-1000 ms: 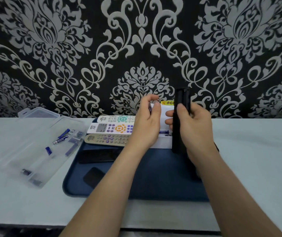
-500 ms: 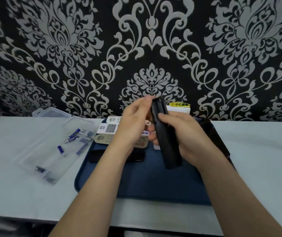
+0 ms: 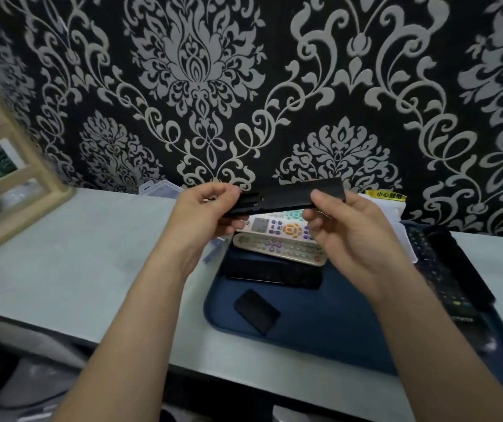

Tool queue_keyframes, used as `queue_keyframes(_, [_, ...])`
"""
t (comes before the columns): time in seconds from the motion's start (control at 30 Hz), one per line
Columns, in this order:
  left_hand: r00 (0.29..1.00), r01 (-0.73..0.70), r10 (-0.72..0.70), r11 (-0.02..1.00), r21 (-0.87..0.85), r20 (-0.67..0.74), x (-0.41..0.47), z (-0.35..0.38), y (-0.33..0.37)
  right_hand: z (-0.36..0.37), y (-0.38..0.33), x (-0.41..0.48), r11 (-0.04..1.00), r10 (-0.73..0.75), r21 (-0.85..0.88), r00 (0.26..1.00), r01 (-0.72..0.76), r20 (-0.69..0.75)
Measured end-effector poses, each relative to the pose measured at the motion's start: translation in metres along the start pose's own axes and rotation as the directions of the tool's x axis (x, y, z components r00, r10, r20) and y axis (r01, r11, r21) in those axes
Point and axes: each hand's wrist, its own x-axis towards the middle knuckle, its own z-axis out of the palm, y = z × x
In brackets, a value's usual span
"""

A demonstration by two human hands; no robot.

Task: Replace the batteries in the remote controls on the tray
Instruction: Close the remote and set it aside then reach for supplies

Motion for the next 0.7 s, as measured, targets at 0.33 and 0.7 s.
queue_keyframes(0.33, [0.999, 0.015, 0.035, 0.546, 0.838, -0.040, 0.013, -0.052, -0.034, 0.018, 0.041, 0.008, 0.990, 0.045, -0.121, 0.981, -0.069, -0.187])
queue_keyframes(0.7, [0.912, 0.019, -0.300, 0.712, 0.702, 0.279, 0.039, -0.062, -0.054, 0.018, 0.048, 0.007, 0.968, 0.155, -0.177, 0.977, -0.180, -0.143])
